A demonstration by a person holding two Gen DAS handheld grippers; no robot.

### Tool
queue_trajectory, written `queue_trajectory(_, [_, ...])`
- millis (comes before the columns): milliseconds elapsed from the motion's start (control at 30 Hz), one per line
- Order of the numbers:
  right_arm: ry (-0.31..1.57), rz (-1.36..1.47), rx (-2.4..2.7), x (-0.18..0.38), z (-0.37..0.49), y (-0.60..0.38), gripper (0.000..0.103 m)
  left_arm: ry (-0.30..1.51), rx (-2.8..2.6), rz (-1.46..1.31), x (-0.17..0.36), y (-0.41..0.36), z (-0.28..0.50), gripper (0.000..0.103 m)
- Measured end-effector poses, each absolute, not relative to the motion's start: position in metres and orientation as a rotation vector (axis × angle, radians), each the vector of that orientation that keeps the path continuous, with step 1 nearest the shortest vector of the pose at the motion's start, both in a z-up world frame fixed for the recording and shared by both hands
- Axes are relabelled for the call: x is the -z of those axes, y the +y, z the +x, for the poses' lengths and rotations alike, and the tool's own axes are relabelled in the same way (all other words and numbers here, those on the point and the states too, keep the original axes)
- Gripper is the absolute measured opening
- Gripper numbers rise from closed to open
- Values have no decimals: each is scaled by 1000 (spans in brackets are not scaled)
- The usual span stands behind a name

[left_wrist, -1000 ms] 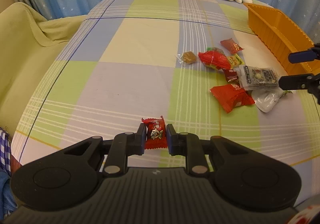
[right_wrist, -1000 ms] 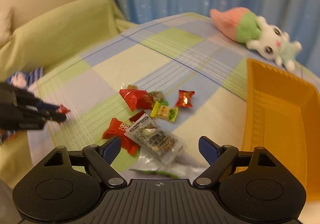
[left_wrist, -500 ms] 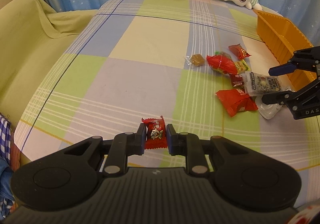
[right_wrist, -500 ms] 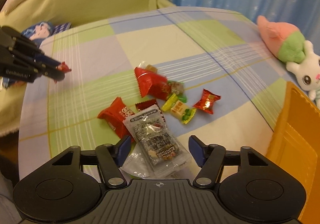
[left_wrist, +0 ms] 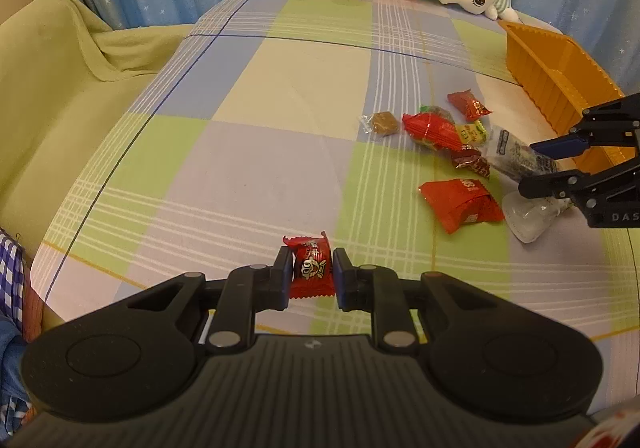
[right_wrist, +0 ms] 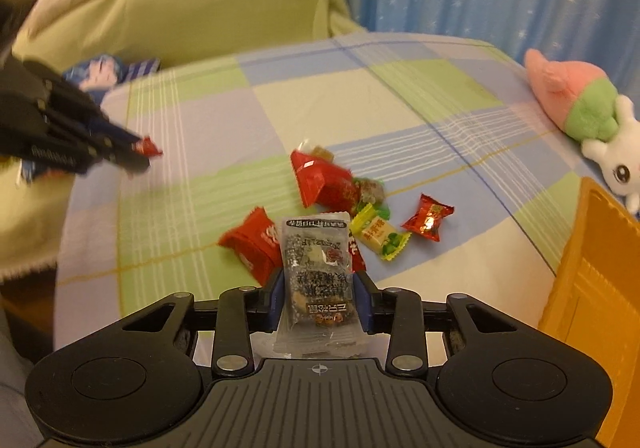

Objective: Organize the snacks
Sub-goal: 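Grasp the clear nut packet with the right gripper, then carry both snacks over the orange tray and open both grippers to drop them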

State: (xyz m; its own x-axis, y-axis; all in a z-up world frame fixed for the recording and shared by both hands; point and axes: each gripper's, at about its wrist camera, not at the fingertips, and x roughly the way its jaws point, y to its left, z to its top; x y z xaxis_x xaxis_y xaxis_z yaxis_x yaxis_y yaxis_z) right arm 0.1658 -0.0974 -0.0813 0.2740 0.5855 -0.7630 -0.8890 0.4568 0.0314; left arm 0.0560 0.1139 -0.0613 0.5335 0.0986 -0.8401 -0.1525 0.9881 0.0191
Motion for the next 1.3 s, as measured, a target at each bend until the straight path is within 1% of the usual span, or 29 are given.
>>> queue_trajectory(300, [790,-213,-861,52,165,-145,37,957,-83,-28,45,94,70,20])
queue_trajectory(667, [765,-65,-628,25,168,-227,37,896,70,21,26,35,108,20])
queue_trajectory(967, [756,-26,-475,22,185,-293,37,847,185,61,15,-29,148,20])
queue_trajectory(1300, [764,-7,-429,36,221,-322,37,830,249,82,14,-90,191,20])
